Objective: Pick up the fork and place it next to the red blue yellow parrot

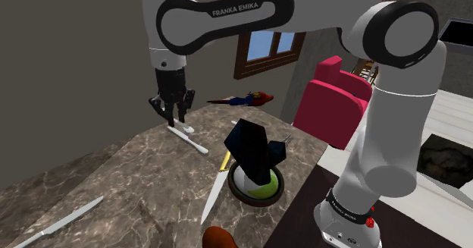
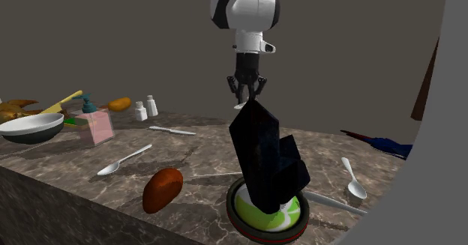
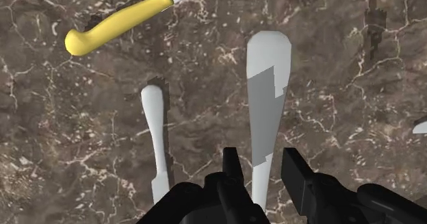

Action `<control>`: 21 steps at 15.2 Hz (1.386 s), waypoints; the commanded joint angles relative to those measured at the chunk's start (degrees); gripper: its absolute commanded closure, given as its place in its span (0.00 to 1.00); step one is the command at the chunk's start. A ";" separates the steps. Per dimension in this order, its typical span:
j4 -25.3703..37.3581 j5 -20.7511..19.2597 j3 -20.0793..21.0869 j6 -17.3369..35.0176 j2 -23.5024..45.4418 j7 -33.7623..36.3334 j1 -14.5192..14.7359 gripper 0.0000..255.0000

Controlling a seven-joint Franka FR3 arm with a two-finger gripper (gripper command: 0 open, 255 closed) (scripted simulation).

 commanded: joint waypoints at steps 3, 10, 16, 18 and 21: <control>-4.07 0.74 -1.95 0.71 -3.32 -5.51 -3.45 1.00; -7.37 0.86 -5.85 1.05 -6.10 -14.74 -8.81 1.00; -7.53 0.34 -9.38 0.84 -6.37 -22.43 -13.13 1.00; -7.05 0.10 -10.54 0.68 -6.03 -24.95 -14.55 1.00; -5.81 -0.26 -12.26 0.34 -5.13 -28.67 -16.65 1.00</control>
